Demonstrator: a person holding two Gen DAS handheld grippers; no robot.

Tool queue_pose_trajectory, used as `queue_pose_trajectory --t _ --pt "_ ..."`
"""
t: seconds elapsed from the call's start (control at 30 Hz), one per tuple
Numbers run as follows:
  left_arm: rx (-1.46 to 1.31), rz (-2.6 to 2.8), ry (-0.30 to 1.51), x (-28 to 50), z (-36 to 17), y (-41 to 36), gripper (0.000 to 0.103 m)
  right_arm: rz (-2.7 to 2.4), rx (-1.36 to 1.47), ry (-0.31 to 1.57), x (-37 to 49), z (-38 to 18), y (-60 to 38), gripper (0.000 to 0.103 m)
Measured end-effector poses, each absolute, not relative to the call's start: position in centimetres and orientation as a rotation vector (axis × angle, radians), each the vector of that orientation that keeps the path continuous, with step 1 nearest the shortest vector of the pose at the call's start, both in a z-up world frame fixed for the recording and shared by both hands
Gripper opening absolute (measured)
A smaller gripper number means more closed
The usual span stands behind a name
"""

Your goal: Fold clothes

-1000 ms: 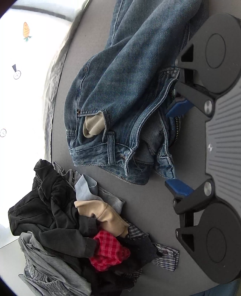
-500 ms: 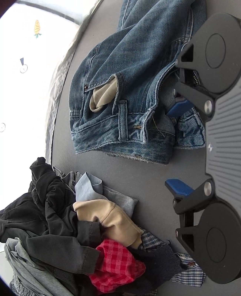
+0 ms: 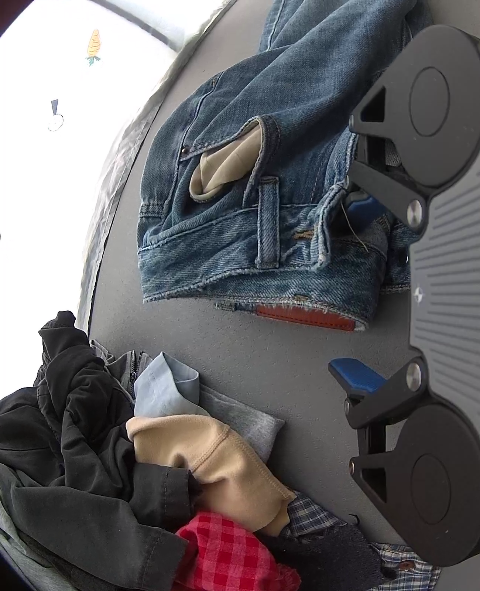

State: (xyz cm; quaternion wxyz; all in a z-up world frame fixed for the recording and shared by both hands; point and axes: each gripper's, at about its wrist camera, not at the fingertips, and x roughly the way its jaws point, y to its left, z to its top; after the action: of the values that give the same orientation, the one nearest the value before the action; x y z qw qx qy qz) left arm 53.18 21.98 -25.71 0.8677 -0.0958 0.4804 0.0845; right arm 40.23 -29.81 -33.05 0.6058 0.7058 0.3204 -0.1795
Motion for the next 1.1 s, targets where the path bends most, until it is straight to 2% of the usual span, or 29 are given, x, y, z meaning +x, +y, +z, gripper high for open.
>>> queue_pose_trajectory --t 0.33,0.77,0.97,1.1 --pt "-0.237 0.196 1.01 53.0 -26.2 22.3 0.085 -0.419 1.511 0.775 41.2 -31.8 -29.3 0.02" --pt "-0.203 0.202 1.026 53.4 -26.3 22.1 0.089 -0.23 1.508 0.735 43.2 -31.3 -28.0 0.027" --pt "-0.223 0.213 1.025 53.3 -26.6 22.2 0.09 -0.196 1.35 0.882 43.1 -31.1 -25.2 0.028" --pt "-0.196 0.208 1.029 53.6 -26.5 22.0 0.09 -0.045 1.409 0.884 44.0 -30.8 -22.8 0.029"
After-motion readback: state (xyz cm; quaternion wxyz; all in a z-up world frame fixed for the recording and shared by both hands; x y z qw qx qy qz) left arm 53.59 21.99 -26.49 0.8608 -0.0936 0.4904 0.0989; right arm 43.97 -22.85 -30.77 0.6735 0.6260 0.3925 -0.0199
